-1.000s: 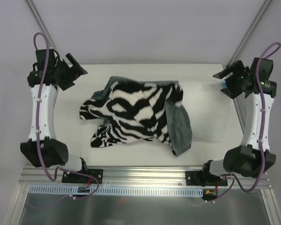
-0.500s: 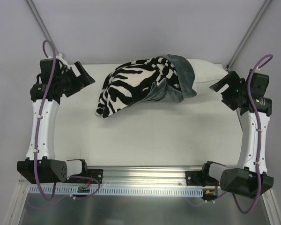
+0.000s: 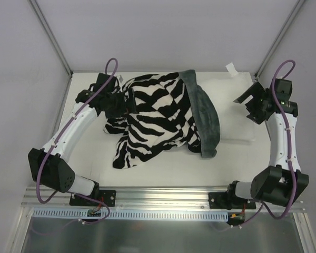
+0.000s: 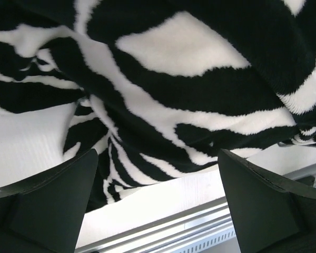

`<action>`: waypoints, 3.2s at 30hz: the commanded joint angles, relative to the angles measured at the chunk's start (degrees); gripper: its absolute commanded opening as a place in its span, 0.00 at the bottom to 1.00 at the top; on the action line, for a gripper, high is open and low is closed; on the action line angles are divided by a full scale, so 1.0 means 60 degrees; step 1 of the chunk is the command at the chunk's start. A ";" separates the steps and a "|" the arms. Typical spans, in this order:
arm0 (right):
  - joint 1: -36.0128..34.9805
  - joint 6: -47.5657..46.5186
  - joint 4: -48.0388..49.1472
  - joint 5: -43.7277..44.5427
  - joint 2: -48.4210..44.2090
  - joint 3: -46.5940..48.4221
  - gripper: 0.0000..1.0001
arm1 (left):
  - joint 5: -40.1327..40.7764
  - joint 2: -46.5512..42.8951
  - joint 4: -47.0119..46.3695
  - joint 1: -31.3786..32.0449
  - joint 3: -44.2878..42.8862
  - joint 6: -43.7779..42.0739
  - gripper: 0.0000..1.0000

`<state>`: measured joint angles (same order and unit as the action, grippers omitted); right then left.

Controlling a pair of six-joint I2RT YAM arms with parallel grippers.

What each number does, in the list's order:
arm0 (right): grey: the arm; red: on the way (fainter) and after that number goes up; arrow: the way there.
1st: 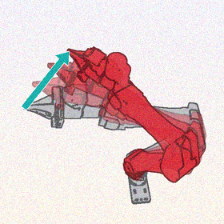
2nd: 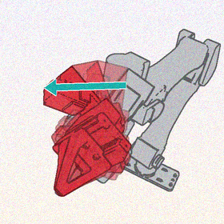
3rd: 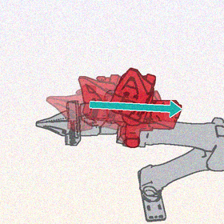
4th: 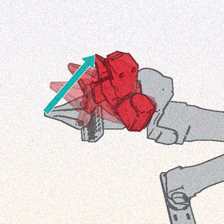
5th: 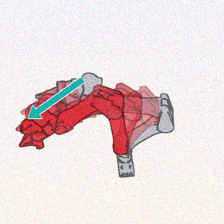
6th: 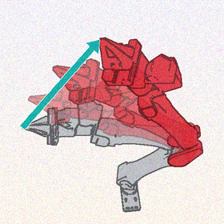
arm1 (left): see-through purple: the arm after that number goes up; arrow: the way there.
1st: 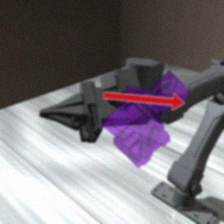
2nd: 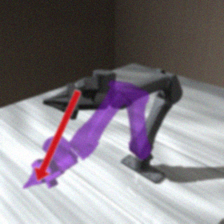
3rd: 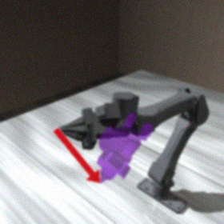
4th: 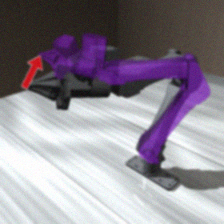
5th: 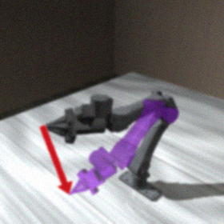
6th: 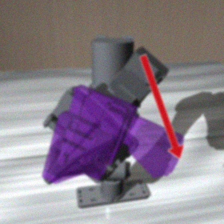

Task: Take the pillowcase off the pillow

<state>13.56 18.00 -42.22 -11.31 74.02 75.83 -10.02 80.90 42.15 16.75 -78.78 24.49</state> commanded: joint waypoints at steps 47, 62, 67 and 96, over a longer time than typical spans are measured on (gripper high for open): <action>0.3042 0.1263 0.0518 -0.0121 -0.2346 -0.1784 0.01 | 0.1083 -0.3624 0.1310 -0.7421 0.0547 0.2376 0.00; 0.2969 0.0385 0.0547 -0.1059 -0.3720 -0.2707 0.73 | -0.0472 -0.3171 0.0973 -0.5902 0.0885 0.0973 0.86; 0.2065 -0.0245 -0.0359 -0.0419 -0.3972 -0.1874 1.00 | 0.0568 -0.2778 0.0973 -0.3283 0.0475 0.0621 0.99; -0.2511 -0.0686 0.0357 0.2396 0.0249 -0.1213 0.01 | 0.0278 0.2283 0.0856 -0.0327 -0.2413 0.1190 0.00</action>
<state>-2.70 12.45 -38.61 0.89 81.08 69.71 -10.44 102.13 46.26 18.48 -94.15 30.63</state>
